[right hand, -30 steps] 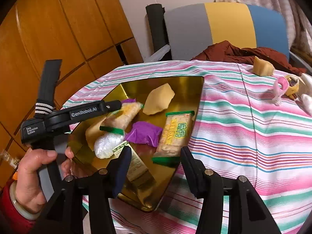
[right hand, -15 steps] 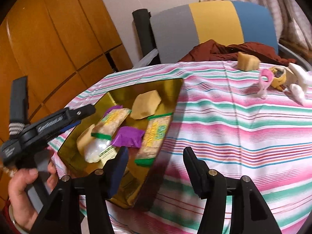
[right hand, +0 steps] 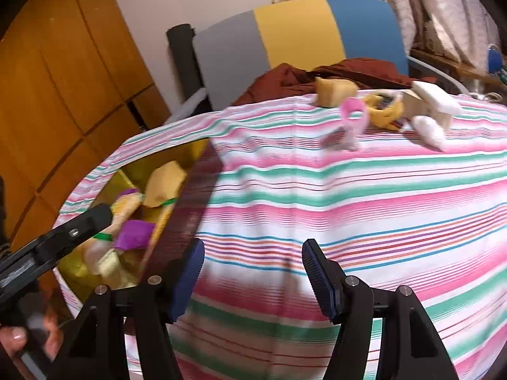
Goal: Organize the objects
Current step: 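Grasp the pink hair roller with the left tool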
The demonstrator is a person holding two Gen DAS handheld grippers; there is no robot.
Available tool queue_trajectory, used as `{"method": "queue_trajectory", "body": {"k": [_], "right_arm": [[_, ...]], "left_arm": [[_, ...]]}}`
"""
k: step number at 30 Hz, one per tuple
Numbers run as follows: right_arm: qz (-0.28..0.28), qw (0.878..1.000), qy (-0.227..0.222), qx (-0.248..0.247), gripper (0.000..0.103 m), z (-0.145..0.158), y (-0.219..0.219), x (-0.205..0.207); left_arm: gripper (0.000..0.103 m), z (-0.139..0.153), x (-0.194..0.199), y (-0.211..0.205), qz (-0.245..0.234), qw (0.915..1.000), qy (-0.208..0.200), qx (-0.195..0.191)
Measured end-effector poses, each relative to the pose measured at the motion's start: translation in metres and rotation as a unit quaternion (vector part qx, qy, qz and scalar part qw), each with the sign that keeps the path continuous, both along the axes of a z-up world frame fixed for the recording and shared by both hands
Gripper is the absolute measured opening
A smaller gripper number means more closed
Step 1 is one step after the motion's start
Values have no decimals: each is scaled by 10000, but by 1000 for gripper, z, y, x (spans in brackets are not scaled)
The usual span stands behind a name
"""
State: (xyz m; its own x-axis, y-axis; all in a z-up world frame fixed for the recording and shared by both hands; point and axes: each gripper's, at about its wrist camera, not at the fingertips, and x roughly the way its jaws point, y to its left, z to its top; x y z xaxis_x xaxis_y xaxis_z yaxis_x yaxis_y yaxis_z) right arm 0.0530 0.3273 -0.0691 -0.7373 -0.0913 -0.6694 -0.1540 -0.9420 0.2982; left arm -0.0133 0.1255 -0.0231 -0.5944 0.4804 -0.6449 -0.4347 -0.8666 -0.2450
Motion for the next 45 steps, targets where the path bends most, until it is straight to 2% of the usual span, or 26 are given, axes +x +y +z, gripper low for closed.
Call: {"method": "queue_trajectory", "body": {"k": [7,15,26,33,35,38,40,45], "right_arm": [[-481,9987,-118,122,66,-8,49,5],[-1090,9934,-161,313,67,-18,105,16],[-2181,9693,75,1131,69,-22,159,25],[-2338,9679,197,900,69,-30,171,28],[-2313,9689,232,842,69,-32,171,31],[-2373,9692,146,647,69,-38,177,30],[-2393,9698,61,477,69,-44,182,29],[-2389,9694,45,557,69,-44,180,27]], "left_arm": [[69,-3,15,58,-707,9973,19,-210],[69,-16,14,113,-1121,9929,-112,-385],[69,-24,-40,198,-1237,9902,-49,-652],[69,-36,-88,254,-1183,9909,-190,-607],[69,-40,-99,265,-1116,9913,-100,-690],[60,-43,-104,272,-1178,9903,170,-720],[37,-46,-99,273,-1285,9881,428,-731],[37,-52,-79,267,-1512,9818,836,-786]]}}
